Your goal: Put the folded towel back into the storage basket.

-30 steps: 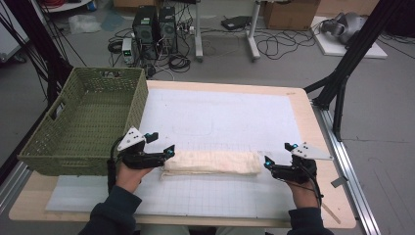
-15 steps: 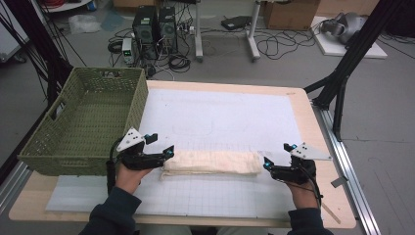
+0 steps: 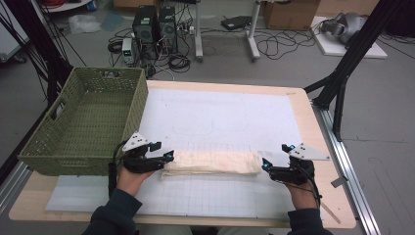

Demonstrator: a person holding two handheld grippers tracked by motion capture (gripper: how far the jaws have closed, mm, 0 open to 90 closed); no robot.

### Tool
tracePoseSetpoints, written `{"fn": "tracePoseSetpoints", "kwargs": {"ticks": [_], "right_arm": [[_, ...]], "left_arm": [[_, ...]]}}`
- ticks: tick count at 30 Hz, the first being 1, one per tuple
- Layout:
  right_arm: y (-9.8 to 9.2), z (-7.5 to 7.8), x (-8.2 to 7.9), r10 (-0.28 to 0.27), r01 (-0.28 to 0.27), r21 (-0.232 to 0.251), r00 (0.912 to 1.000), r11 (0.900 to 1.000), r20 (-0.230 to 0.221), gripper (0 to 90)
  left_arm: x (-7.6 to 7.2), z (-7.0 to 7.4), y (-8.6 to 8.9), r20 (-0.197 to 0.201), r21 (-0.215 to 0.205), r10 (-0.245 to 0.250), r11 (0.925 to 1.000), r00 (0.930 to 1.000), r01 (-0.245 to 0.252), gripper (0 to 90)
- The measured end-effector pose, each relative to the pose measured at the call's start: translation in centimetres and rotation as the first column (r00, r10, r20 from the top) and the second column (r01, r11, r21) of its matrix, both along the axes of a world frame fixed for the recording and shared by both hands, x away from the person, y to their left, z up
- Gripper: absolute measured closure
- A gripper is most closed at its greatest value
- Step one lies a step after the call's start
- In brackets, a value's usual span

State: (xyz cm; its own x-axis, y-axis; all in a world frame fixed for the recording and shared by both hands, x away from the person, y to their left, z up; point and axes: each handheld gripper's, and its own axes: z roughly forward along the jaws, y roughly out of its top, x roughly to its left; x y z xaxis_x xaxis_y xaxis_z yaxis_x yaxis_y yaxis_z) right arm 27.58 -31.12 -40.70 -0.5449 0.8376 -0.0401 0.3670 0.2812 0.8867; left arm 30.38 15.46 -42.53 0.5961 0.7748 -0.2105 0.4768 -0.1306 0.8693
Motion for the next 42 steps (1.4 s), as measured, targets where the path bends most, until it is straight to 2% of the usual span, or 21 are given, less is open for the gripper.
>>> {"fn": "tracePoseSetpoints", "kwargs": {"ticks": [5, 9, 11, 12, 17, 20, 23, 26, 28, 29, 31, 35, 42], "right_arm": [[0.2, -0.2, 0.1, 0.007, -0.007, -0.003, 0.9999, 1.000, -0.011, 11.8], [0.2, -0.2, 0.1, 0.009, -0.009, -0.003, 0.9999, 1.000, -0.011, 11.8], [0.2, -0.2, 0.1, 0.011, -0.011, -0.003, 0.9999, 1.000, -0.011, 11.8], [0.3, -0.2, 0.0, 0.010, -0.010, -0.002, 0.9998, 1.000, -0.017, 11.8], [0.4, -0.2, 0.1, 0.020, -0.020, -0.004, 0.9997, 1.000, -0.015, 11.8], [0.5, -0.2, 0.1, 0.022, -0.022, -0.007, 0.9997, 1.000, -0.014, 11.8], [0.6, -0.3, 0.1, 0.025, -0.025, -0.009, 0.9992, 1.000, -0.032, 12.2], [0.9, -0.6, 0.4, 0.034, -0.036, -0.024, 0.9962, 0.999, -0.080, 13.8], [1.2, -1.0, 0.6, 0.031, -0.036, -0.042, 0.9926, 0.998, -0.118, 15.3], [1.4, -1.2, 0.7, 0.034, -0.040, -0.045, 0.9910, 0.998, -0.130, 15.4], [1.7, -1.5, 0.8, 0.035, -0.042, -0.044, 0.9888, 0.998, -0.145, 15.7], [2.3, -1.8, 0.9, 0.054, -0.059, -0.028, 0.9860, 0.998, -0.158, 21.9], [3.1, -2.5, 0.7, 0.088, -0.099, -0.045, 0.9755, 0.994, -0.202, 36.0]], "left_arm": [[0.1, -0.7, -0.5, -0.055, 0.048, 0.011, 0.9988, 0.9984, -0.009, 41.4], [0.0, -1.0, -1.1, -0.067, 0.087, 0.003, 0.9962, 0.9977, 0.003, 40.7], [-0.1, -1.4, -1.5, -0.085, 0.121, 0.000, 0.9926, 0.9963, 0.010, 40.6], [-0.1, -1.5, -1.7, -0.093, 0.125, -0.001, 0.9921, 0.9957, 0.013, 40.5], [-0.5, -2.1, -2.2, -0.114, 0.191, -0.004, 0.9812, 0.9935, 0.026, 40.5], [-0.7, -2.2, -2.3, -0.116, 0.205, -0.013, 0.9781, 0.9931, 0.037, 40.8], [-0.8, -2.2, -2.2, -0.115, 0.212, -0.017, 0.9764, 0.9932, 0.041, 41.4], [-0.8, -2.1, -2.3, -0.114, 0.221, -0.017, 0.9745, 0.9933, 0.042, 43.7], [-0.8, -2.1, -2.0, -0.116, 0.213, -0.043, 0.9747, 0.9923, 0.067, 53.2], [-0.9, -2.1, -2.0, -0.117, 0.200, -0.061, 0.9762, 0.9912, 0.083, 63.5], [-0.9, -2.1, -2.1, -0.123, 0.187, -0.067, 0.9783, 0.9902, 0.090, 71.5], [-0.9, -2.1, -2.0, -0.116, 0.189, -0.065, 0.9782, 0.9911, 0.086, 77.0], [-0.9, -2.1, -1.9, -0.114, 0.187, -0.062, 0.9788, 0.9915, 0.083, 80.4]]}}
